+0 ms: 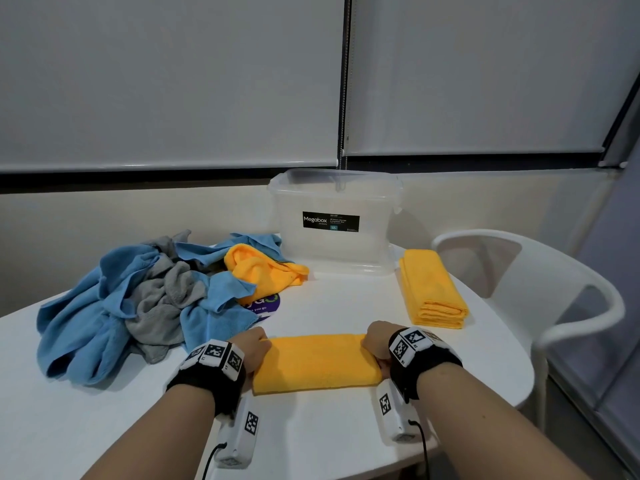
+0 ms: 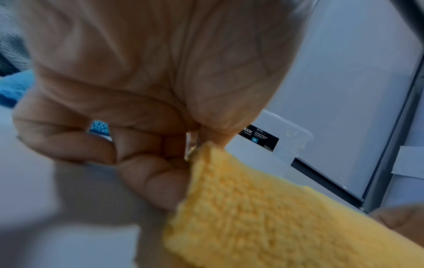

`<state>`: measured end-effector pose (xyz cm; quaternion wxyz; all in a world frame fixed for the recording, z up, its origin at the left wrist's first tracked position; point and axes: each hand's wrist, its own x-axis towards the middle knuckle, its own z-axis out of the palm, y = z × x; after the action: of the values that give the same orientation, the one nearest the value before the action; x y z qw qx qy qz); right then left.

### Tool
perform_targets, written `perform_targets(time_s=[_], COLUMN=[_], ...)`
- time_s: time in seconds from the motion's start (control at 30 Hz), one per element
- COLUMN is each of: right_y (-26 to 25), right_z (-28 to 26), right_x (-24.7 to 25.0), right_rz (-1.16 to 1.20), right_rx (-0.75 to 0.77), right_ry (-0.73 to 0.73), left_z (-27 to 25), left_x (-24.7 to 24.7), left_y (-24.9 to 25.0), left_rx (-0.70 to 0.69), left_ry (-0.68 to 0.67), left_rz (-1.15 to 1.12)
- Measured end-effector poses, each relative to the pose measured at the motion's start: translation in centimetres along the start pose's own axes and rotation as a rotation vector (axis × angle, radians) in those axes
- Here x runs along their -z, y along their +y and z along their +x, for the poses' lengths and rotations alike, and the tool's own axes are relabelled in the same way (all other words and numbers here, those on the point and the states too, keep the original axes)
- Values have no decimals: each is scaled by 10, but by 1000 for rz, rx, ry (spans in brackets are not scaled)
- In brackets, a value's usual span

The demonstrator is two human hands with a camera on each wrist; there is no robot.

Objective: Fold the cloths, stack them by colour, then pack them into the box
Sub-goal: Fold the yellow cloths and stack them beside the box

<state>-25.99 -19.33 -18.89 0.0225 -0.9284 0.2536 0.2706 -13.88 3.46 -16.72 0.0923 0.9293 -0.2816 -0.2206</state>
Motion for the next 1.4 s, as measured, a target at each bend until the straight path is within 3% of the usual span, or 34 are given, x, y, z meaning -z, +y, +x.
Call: perform_targets(time_s=[0.07, 0.27, 0.33, 0.47, 0.57, 0.67, 0.77, 1.07, 1.17, 1.3, 1.4], right_y=[-1, -4, 0, -2, -27, -43, -42, -37, -35, -23, -4], right_z=[-15, -32, -48, -65, -75, -69, -64, -58, -65, -76, -87], right_x=[4, 18, 29, 24, 5, -15, -13, -12, -11, -10, -5], right_rz=[72, 285, 221, 248, 187, 82, 91, 150, 148, 122, 93], right_rx=[60, -68, -65, 37, 269, 283, 273, 164, 176, 239, 261], right_ry=[53, 107, 172, 416, 275, 83, 16, 13, 26, 29, 0], left_z=[3, -6, -13, -35, -43, -32, -22, -25, -22, -16, -19], left_x=[-1, 10, 15, 10, -8, -26, -34, -23, -9, -6, -6], left_y=[-2, -4, -4, 9, 31, 36, 33, 41, 49, 52, 56], left_rx=[1, 0, -10, -205, -389, -378, -311, -262, -283, -223, -226], left_ry=[1, 23, 90, 254, 31, -136, -163, -190, -103, 14, -131], left_rz=[-15, 28, 2, 64, 213, 312, 331, 295, 242, 390, 281])
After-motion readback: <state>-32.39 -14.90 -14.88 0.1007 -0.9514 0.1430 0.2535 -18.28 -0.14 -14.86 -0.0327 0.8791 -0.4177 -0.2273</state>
